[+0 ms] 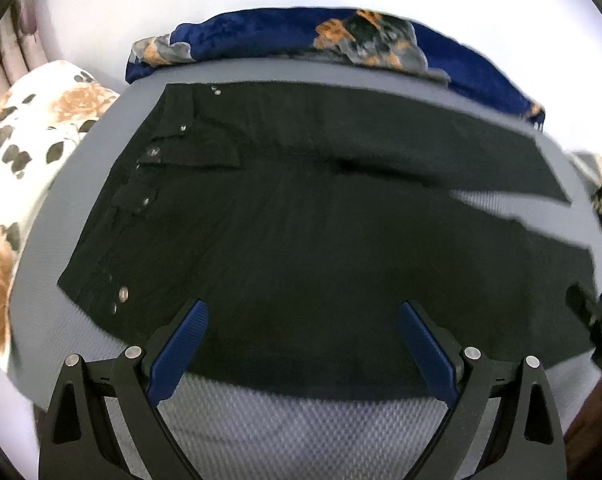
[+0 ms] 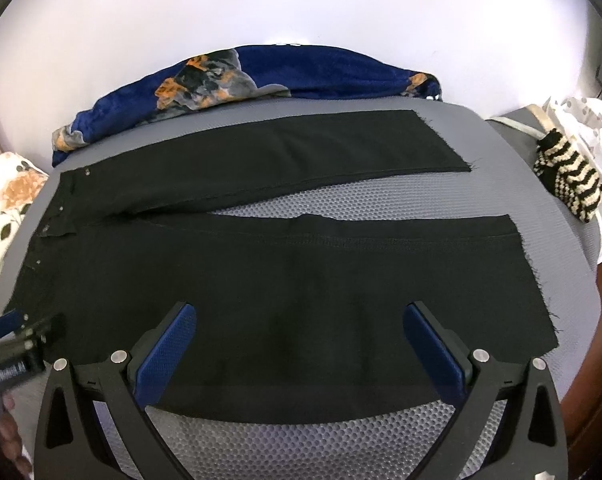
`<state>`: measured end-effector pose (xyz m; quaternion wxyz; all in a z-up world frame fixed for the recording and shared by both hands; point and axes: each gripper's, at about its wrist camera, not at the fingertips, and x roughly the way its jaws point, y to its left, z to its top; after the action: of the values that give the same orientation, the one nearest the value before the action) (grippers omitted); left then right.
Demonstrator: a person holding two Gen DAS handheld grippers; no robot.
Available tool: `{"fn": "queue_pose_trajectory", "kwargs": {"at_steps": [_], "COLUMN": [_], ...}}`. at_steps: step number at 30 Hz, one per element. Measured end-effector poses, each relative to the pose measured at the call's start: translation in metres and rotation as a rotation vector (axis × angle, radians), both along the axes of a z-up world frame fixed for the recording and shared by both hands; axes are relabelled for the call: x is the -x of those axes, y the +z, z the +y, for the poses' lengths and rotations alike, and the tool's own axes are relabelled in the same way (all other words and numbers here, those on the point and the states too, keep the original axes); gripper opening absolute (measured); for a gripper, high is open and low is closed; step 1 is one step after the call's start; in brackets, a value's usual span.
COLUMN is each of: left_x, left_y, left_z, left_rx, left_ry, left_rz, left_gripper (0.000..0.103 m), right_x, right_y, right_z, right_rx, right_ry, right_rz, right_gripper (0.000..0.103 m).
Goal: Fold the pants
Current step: 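Grasp the waistband with the left gripper while the right gripper grasps the hem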
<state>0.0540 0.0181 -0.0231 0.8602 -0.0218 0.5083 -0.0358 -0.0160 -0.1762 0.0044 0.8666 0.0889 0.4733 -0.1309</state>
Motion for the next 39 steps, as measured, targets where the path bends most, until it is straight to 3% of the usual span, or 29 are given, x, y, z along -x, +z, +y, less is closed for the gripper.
{"fn": "queue_pose_trajectory", "kwargs": {"at_steps": [1, 6, 13, 20, 24, 29, 32, 39], "left_x": [-0.008, -0.064, -0.160, -0.252, -0.283, -0.303, -0.313, -0.332], "left_y": [0.004, 0.027, 0.032, -0.011, -0.039, -0.065, -0.075, -0.085], "left_z": [0.007, 0.065, 0.164, 0.240, 0.259, 0.274, 0.278, 0.270], "left_rx": [0.023, 0.146, 0.405, 0.650, 0.701, 0.759, 0.755, 0.792], "left_ry": [0.004, 0.030, 0.024, 0.041, 0.057, 0.079, 0.079, 0.010], "left_rz": [-0.007, -0.048, -0.053, 0.012, 0.075, 0.119, 0.134, 0.158], "left_gripper": [0.093, 0.067, 0.066, 0.051, 0.040, 0.039, 0.039, 0.039], "right_x": [-0.002, -0.018, -0.062, -0.117, -0.148, -0.182, -0.200, -0.231], "right_y": [0.001, 0.009, 0.009, -0.004, -0.011, -0.022, -0.029, -0.044], "right_z": [-0.002, -0.006, -0.004, 0.013, 0.026, 0.045, 0.054, 0.070], "right_rx": [-0.010, -0.022, -0.020, -0.007, -0.013, 0.007, 0.009, 0.008], "right_ry": [-0.001, 0.016, 0.047, 0.071, 0.089, 0.132, 0.157, 0.200], "right_rz": [-0.004, -0.031, -0.011, 0.050, 0.077, 0.099, 0.116, 0.134], "right_gripper": [0.103, 0.103, 0.103, 0.103, 0.103, 0.103, 0.103, 0.103]}}
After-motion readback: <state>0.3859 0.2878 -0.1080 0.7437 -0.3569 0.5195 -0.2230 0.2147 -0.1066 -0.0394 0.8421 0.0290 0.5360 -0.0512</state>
